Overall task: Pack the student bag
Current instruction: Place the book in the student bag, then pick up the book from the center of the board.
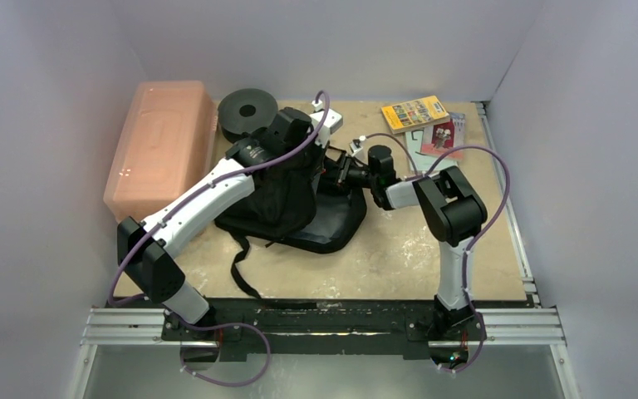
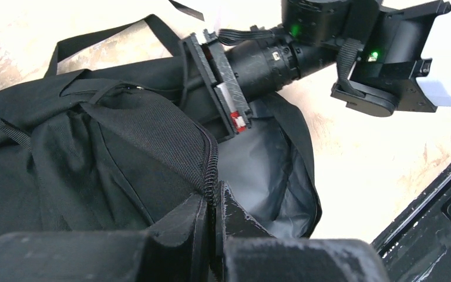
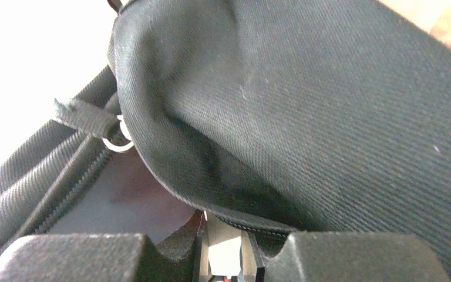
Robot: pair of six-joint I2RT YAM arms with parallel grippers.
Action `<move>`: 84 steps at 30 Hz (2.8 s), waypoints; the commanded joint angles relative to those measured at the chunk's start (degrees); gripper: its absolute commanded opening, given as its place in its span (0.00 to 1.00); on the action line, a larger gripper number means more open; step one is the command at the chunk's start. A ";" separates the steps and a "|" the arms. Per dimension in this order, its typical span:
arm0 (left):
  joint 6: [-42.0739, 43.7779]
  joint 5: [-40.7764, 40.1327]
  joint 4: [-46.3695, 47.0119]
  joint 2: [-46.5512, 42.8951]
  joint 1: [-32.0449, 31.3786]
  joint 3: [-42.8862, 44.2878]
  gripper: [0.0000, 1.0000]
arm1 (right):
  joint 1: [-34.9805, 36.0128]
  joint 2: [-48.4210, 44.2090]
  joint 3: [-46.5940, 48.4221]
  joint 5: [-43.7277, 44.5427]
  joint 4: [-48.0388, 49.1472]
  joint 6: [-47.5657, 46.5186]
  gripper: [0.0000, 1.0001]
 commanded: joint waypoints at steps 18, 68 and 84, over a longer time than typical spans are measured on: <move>0.34 -0.20 7.38 -2.79 -0.43 -2.04 0.00 | 1.37 -6.83 13.27 9.57 -38.08 -32.32 0.36; -4.56 2.56 8.04 -0.69 0.33 -2.58 0.00 | -14.34 7.50 19.20 69.84 -23.27 13.89 0.87; -4.92 3.61 8.45 -0.78 0.73 -2.66 0.00 | -13.71 18.76 29.90 76.18 -24.54 19.31 0.65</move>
